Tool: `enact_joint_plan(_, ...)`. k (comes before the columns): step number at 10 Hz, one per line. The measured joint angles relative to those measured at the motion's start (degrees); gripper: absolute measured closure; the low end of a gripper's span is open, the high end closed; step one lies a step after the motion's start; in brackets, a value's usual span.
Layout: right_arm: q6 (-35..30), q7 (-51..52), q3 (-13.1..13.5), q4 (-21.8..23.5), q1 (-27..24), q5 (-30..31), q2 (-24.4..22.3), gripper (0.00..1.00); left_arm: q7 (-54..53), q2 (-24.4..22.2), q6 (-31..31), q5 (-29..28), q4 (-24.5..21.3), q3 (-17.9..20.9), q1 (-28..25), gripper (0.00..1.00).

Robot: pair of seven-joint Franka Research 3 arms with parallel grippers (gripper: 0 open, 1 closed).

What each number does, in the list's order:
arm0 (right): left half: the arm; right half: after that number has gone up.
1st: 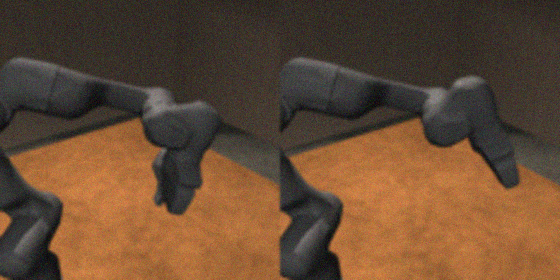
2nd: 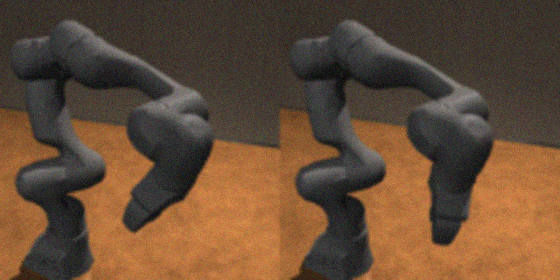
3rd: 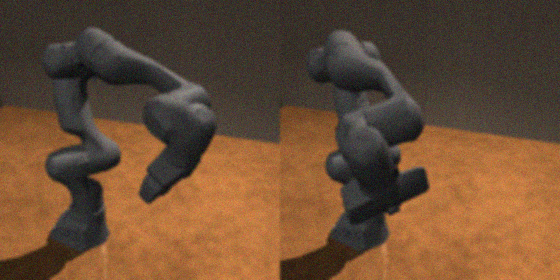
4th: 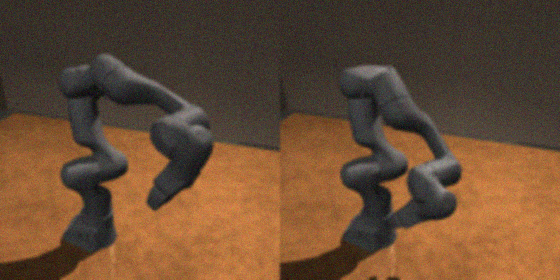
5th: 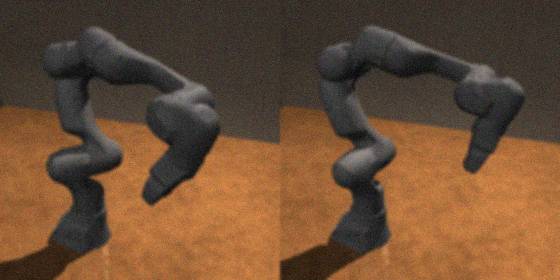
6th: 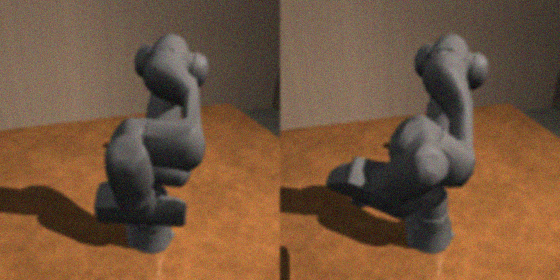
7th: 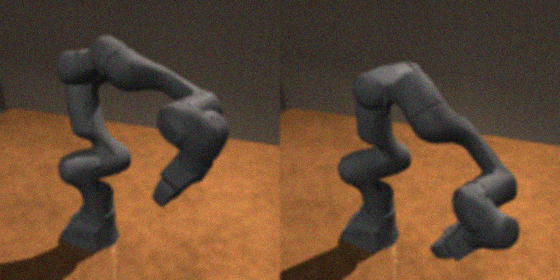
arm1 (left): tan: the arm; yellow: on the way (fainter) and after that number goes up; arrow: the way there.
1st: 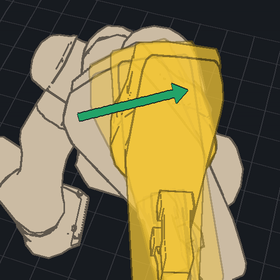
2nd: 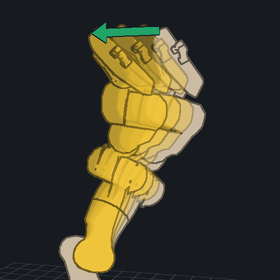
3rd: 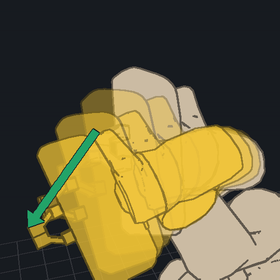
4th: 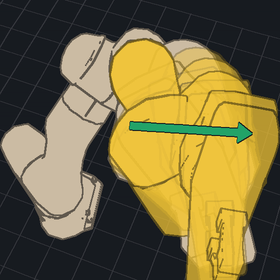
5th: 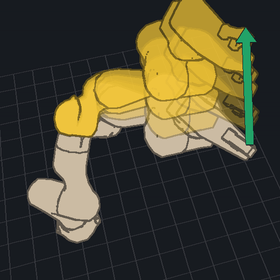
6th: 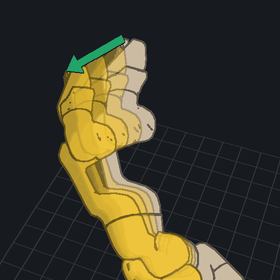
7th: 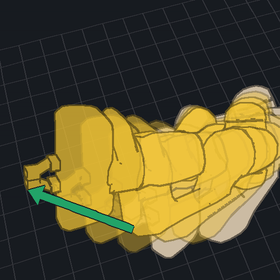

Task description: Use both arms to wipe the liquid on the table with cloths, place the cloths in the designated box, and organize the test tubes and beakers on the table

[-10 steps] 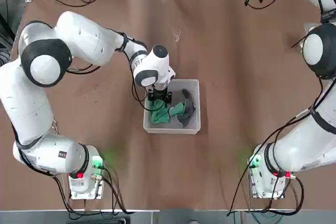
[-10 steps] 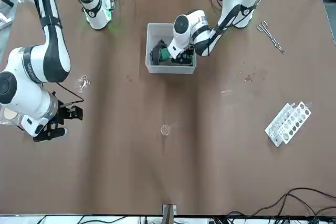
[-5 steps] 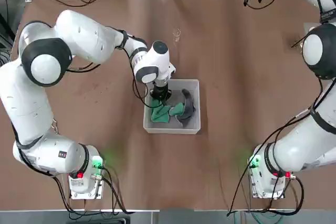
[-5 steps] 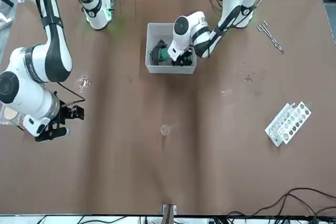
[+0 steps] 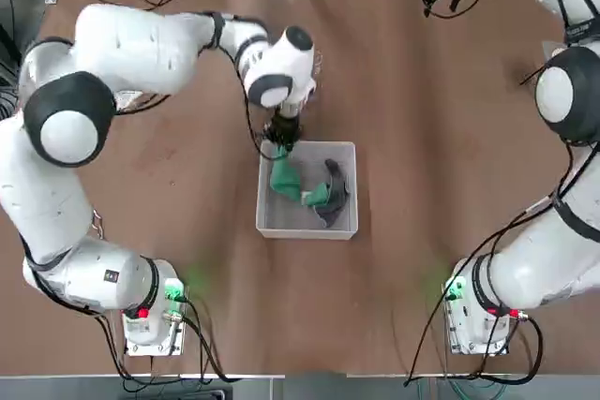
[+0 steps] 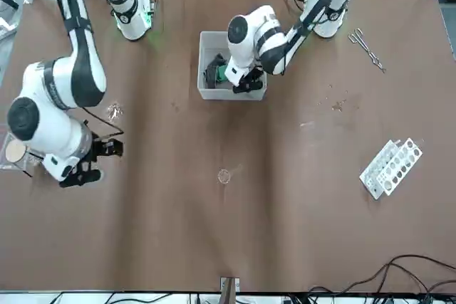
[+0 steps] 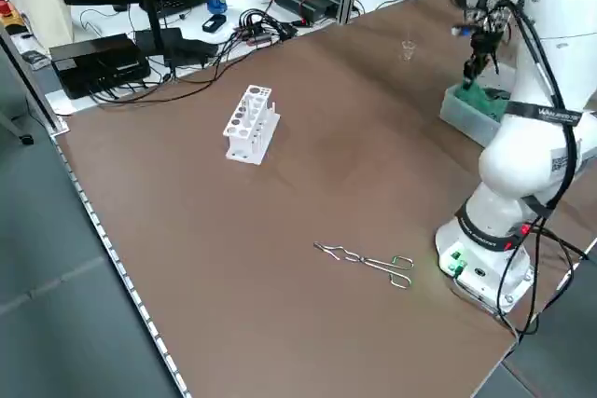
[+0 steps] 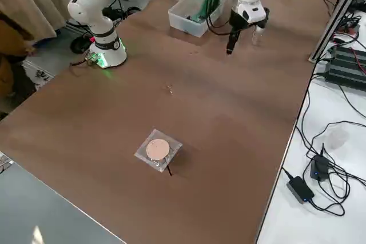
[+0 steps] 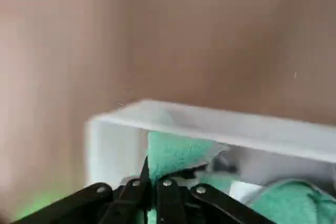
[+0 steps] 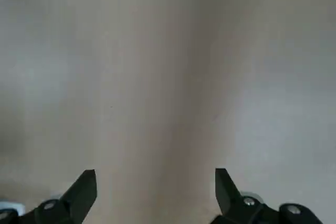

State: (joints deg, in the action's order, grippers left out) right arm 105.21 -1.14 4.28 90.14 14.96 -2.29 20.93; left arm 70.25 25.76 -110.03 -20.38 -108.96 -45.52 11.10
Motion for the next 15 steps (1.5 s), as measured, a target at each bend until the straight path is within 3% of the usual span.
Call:
enact_joint_plan(2, -1.2, -10.1, -0.2, 1.7, 7.7, -0.2, -3.2, 0.00, -2.4, -1.6, 9.7, 0.7, 6.4, 0.2, -0.6, 0.96)
enact_joint_plan(4, 2.8, -21.6, -0.4, 8.5, 16.0, -0.3, -8.6, 0.00, -7.9, -3.8, 12.4, 2.9, 8.5, 1.6, -3.4, 0.96)
enact_joint_plan(5, 8.3, -25.3, -0.4, 14.2, 19.2, -0.3, -11.4, 0.00, -13.1, -6.0, 12.5, 5.7, 8.6, 4.8, -4.6, 0.96)
enact_joint_plan(8, 26.9, -37.3, -0.3, 33.1, 27.2, -0.3, -17.4, 0.00, -30.5, -13.2, 13.4, 12.9, 8.0, 20.1, -5.2, 0.96)
enact_joint_plan(10, 30.0, -47.8, -0.4, 36.5, 35.1, 0.1, -17.3, 0.00, -34.2, -13.7, 11.5, 13.6, 4.8, 25.9, -5.4, 0.96)
enact_joint_plan(12, 30.7, -54.4, -0.4, 37.3, 39.5, 0.1, -14.9, 0.00, -34.2, -12.3, 2.8, 13.6, -2.3, 28.1, -5.4, 0.96)
enact_joint_plan(15, 39.4, -64.4, -0.4, 37.8, 45.1, 0.1, -5.6, 0.00, -33.8, -8.4, -5.0, 13.6, -10.0, 28.7, -6.0, 0.96)
